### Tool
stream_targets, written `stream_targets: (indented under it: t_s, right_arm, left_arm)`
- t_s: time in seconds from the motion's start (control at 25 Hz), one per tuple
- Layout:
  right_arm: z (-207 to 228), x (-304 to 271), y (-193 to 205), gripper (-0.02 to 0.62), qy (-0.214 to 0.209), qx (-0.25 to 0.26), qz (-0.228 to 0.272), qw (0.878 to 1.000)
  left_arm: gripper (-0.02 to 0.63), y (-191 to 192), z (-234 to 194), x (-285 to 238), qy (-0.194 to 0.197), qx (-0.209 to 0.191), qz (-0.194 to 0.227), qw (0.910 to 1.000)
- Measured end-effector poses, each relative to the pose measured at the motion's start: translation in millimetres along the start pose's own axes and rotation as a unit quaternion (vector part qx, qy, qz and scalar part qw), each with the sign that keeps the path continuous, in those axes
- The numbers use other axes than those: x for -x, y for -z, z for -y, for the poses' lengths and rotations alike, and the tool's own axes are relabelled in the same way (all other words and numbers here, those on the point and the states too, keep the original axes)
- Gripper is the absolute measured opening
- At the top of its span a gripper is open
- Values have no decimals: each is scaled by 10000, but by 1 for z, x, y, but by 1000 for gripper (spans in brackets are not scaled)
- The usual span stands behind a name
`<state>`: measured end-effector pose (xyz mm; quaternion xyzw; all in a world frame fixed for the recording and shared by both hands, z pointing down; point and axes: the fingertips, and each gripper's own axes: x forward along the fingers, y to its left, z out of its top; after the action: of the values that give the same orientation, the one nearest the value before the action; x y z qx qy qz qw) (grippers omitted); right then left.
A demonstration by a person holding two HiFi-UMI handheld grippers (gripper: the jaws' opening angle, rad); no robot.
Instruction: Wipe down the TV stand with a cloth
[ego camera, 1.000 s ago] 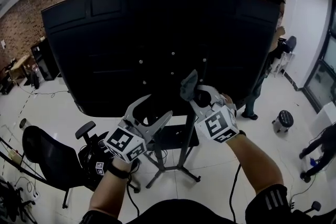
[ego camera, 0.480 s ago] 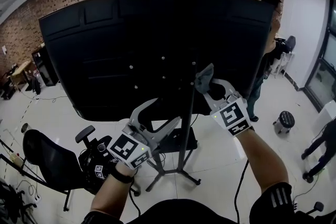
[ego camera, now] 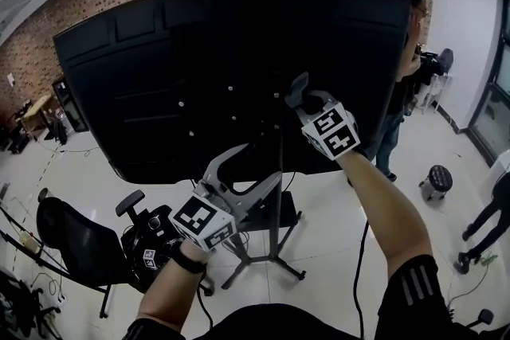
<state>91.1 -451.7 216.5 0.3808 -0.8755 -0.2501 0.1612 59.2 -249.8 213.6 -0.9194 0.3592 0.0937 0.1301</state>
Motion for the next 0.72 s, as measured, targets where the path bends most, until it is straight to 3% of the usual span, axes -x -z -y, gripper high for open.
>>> stream_targets:
  t_s: [0.24, 0.72]
  right_arm:
    - [7, -5, 13, 31, -249, -393, -59, 9989]
    - [55, 31, 77, 29, 85, -577, -350, 9977]
  left_arm:
    - [313, 7, 3, -10, -81, -66, -124, 9999]
    - [311, 28, 9, -35, -78, -25, -244, 9997]
